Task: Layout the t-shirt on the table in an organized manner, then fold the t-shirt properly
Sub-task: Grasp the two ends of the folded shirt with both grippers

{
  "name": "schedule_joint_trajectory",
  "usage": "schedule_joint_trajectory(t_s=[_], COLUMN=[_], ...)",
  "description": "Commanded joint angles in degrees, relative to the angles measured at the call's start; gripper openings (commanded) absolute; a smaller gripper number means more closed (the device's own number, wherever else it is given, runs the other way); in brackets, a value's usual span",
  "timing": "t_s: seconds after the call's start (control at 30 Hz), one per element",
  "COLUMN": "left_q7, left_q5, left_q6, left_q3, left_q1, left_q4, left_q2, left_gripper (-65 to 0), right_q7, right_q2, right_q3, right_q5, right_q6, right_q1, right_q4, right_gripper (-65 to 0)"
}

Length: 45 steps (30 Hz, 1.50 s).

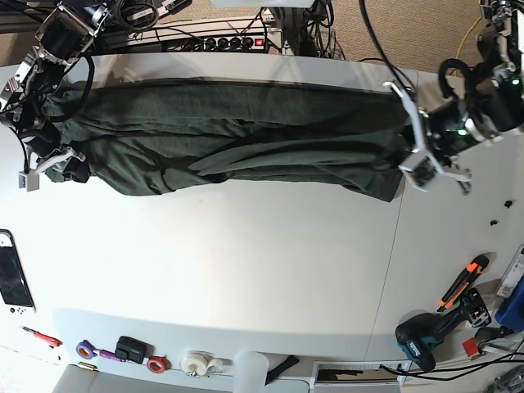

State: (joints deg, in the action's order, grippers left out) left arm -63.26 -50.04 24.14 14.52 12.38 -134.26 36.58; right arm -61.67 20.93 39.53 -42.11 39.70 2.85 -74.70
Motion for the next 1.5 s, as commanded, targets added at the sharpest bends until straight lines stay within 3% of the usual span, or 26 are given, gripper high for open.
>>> schedule_joint_trajectory(t_s=[0.0,0.2,0.3,0.53,0.67,0.77,0.97,1.07,1.13,1.3,1.47], left_q7=[1.11,1.31,1.36,0.85,-2.12,-5.11,-5.33,-5.38,-5.35,-5.35,-5.33], left_q5=[-1.16,-7.19,-12.83,-26.86,-34.96,-34.96,-34.96,-34.96,-34.96,-34.96,-34.96], left_q6=[0.15,1.51,4.74,9.35,11.82,11.96,11.96,11.96,11.96,11.96,11.96], left_q3=[1.97,12.20,16.81,23.82,25.05,25.05,25.00,24.98,24.98,24.98,24.98], left_q1=[0.04,0.00,0.00,-0.02,-0.02,0.02,0.02,0.02,0.00,0.02,0.02], left_q4=[-0.74,-0.74,-0.74,-0.74,-0.74,-0.74,-0.74,-0.74,-0.74,-0.74,-0.74], left_q2=[0.70,0.24,0.24,0.20,-1.33,-4.26,-10.64,-13.00,-13.57,-13.55,-13.55], left_gripper=[-65.0,-65.0,-65.0,-65.0,-65.0,-65.0,-65.0,-65.0,-65.0,-65.0,-65.0], right_q7=[2.05,2.49,2.54,3.87,5.64,6.12,8.11,8.11,7.67,5.49,4.46], right_q2=[1.44,1.40,1.22,-2.91,-5.09,-5.14,-5.05,-5.05,-5.05,-5.07,-5.20], right_q3=[0.33,0.33,0.33,0.28,0.28,0.28,0.26,-0.35,-1.55,-8.00,-17.57], right_q5=[-0.44,1.22,1.29,6.80,11.63,12.17,11.26,6.91,5.22,5.31,14.23], right_q6=[0.30,0.30,0.30,0.30,0.30,0.30,0.30,0.30,0.30,0.30,0.30], right_q1=[0.66,0.57,0.31,0.00,0.00,0.00,0.52,1.68,3.26,9.53,15.69], right_q4=[-0.94,-0.94,-0.94,-0.94,-0.94,-0.94,-0.96,-0.96,-0.96,-0.96,-0.94], right_gripper=[-44.0,-44.0,-44.0,-44.0,-44.0,-44.1,-43.9,-38.5,-33.7,-33.0,-33.0])
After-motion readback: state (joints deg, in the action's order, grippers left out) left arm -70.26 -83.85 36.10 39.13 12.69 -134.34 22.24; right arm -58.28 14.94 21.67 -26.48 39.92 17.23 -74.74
